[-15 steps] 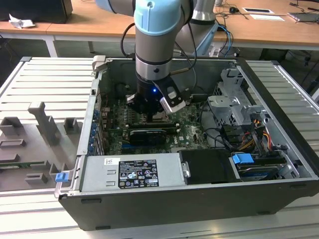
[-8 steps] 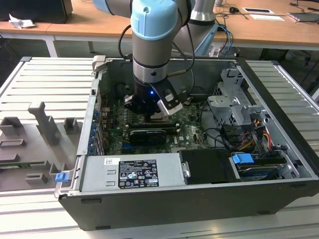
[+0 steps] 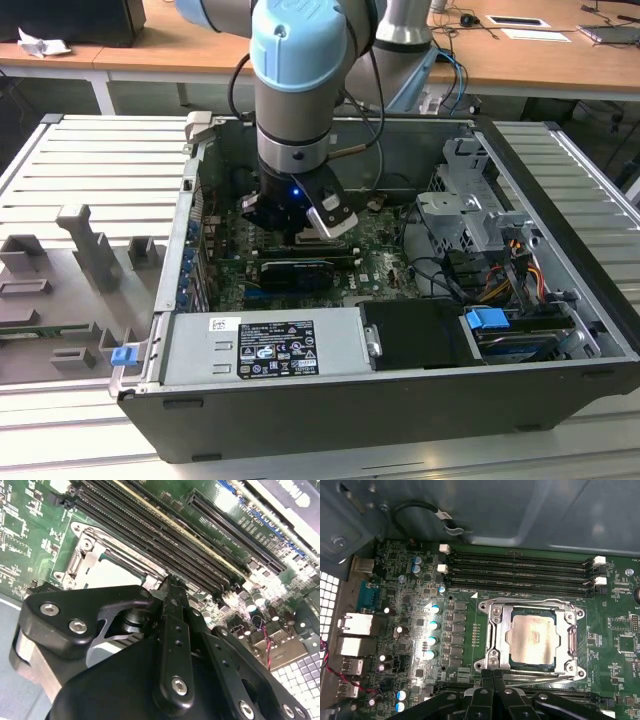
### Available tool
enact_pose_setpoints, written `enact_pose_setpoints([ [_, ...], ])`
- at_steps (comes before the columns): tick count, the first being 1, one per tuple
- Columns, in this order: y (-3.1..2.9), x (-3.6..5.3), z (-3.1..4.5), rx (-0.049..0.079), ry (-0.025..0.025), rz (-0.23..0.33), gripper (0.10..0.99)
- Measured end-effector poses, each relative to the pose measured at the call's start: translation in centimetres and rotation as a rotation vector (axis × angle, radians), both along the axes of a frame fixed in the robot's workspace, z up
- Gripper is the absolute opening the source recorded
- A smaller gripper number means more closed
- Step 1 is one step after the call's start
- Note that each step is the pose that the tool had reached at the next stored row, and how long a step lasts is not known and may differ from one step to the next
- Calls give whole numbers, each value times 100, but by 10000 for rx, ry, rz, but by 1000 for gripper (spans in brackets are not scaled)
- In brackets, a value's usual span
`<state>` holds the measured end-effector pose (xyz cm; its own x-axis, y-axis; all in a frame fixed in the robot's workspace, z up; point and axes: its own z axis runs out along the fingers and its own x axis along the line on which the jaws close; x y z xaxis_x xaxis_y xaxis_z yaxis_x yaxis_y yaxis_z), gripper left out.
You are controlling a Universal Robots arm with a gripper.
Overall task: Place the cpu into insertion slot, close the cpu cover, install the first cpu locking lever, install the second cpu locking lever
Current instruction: 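Install the second cpu locking lever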
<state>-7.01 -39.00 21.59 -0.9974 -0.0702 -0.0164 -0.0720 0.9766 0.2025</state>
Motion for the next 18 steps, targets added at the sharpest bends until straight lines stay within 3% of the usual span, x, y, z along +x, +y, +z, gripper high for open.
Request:
enact_pose_setpoints([
  [2, -29, -15, 0, 194, -5, 0, 106],
  [5, -78, -20, -8, 340, -8, 1, 106],
  [11, -116, -24, -71, 444, -19, 1, 106],
  [18, -118, -48, -161, 603, -21, 1, 106],
])
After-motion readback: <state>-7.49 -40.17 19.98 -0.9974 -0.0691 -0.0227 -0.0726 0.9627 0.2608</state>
